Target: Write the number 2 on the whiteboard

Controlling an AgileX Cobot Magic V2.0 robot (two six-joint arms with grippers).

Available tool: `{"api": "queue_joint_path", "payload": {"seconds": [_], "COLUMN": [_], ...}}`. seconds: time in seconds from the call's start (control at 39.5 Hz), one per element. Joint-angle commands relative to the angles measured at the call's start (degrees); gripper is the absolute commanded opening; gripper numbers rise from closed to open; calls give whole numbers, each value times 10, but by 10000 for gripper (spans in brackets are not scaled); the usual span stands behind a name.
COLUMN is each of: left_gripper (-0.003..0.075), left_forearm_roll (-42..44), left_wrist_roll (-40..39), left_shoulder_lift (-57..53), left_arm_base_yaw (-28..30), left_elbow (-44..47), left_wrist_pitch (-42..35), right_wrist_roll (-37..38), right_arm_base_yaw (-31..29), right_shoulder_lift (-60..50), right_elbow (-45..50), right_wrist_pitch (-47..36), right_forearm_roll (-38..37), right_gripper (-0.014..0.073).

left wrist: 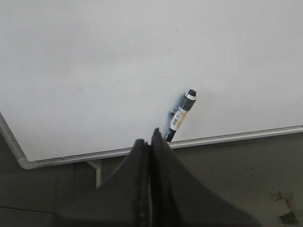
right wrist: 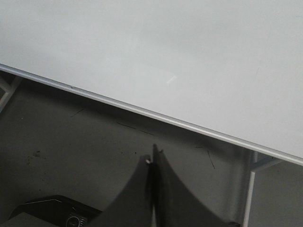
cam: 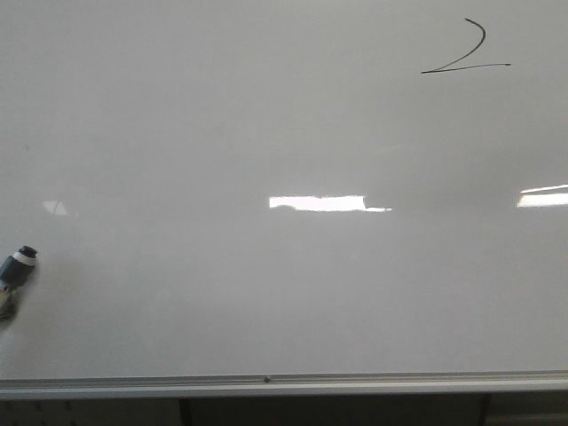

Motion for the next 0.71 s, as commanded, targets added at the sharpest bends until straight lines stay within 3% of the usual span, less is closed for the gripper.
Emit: {"api": "queue_joint_path", "payload": {"seconds": [0.0, 0.35, 0.68], "left_gripper": [-20, -20, -20], "left_forearm_roll": [0, 0, 11], "left_wrist_roll": [-6, -6, -5], "left_shoulder_lift": [1, -2, -137], "left_arm_base_yaw": [2, 2, 9], "left_elbow": [-14, -12, 27], "left_wrist_pitch": [-33, -36, -45], "right_wrist_roll": [0, 0, 0], "right_arm_base_yaw": [-4, -4, -4], "right_shoulder_lift": [3, 3, 3], "right_elbow": [-16, -16, -16], "right_wrist_pitch": [-34, -34, -34], "right_forearm_roll": [-1, -1, -1], "right_gripper": [-69, -69, -69]}}
